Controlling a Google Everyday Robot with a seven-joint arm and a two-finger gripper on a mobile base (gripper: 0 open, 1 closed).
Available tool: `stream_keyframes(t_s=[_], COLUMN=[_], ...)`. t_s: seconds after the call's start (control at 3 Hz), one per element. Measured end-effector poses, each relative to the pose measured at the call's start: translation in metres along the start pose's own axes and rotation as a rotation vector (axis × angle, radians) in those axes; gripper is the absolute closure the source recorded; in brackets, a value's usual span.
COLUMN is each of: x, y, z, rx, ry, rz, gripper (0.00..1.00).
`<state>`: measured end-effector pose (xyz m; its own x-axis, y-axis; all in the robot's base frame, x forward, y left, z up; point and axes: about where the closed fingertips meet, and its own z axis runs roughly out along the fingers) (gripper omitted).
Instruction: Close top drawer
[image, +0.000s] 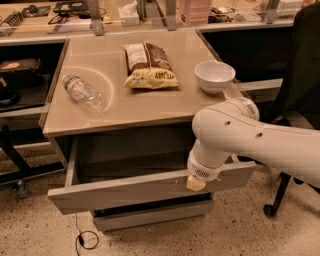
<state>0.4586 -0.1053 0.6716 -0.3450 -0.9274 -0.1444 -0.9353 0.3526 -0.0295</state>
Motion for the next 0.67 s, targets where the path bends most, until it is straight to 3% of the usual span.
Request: stream_keyframes(t_s=[0.67], x=[-0.0005], y=[-0.0002], z=[-0.0002], rx=[0.001], ry=[0.000], rz=[-0.001], gripper=[0.58])
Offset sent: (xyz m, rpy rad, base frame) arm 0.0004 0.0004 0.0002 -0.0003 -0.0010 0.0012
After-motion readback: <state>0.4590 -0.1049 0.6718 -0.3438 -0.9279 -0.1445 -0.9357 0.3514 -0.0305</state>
